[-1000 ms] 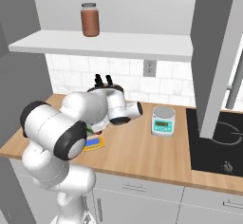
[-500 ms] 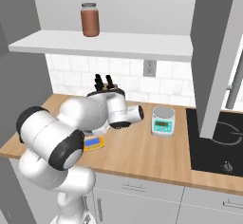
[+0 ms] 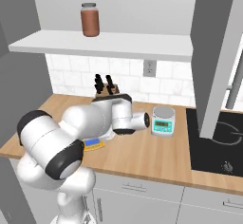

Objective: Pick the boxed food and place it on the digital scale for weighing, and close the cabinet.

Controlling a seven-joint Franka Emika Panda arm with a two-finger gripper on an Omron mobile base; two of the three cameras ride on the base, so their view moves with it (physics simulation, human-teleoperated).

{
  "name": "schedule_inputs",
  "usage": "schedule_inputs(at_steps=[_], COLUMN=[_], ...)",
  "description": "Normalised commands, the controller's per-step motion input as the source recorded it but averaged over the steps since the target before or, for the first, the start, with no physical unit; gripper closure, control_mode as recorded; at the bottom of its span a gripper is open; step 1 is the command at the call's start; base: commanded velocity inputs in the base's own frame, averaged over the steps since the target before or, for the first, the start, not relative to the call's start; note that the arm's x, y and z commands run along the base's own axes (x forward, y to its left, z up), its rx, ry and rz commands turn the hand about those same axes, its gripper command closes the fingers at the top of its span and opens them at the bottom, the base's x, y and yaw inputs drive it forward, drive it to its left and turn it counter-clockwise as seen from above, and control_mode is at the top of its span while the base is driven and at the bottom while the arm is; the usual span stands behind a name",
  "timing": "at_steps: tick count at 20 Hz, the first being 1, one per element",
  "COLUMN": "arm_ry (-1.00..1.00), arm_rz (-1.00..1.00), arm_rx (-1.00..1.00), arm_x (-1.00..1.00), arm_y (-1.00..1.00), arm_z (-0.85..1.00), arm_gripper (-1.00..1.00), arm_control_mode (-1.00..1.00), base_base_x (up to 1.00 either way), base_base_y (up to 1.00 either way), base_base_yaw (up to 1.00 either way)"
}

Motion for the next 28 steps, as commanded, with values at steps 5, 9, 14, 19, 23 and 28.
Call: schedule_inputs(at_steps=[5, 9, 14, 19, 23, 28], arm_ry=[-0.35, -0.36, -0.37, -0.43, -0.42, -0.3], arm_rz=[-0.02, -0.02, -0.04, -0.04, -0.02, -0.08], arm_rx=[0.0, 0.02, 0.0, 0.0, 0.03, 0.15], arm_x=[-0.4, -0.56, -0.61, -0.66, -0.68, -0.6], arm_y=[-0.14, -0.16, -0.21, -0.54, -0.71, -0.65], arm_z=[0.0, 0.07, 0.51, 0.85, 0.84, 0.63], arm_gripper=[-1.0, -1.0, -1.0, -1.0, -1.0, -1.0], arm_control_mode=[-1.0, -1.0, -1.0, -1.0, -1.0, -1.0], base_base_x=[0.0, 0.0, 0.0, 0.0, 0.0, 0.0], base_base_y=[0.0, 0.0, 0.0, 0.0, 0.0, 0.0], base_base_yaw=[0.0, 0.0, 0.0, 0.0, 0.0, 0.0])
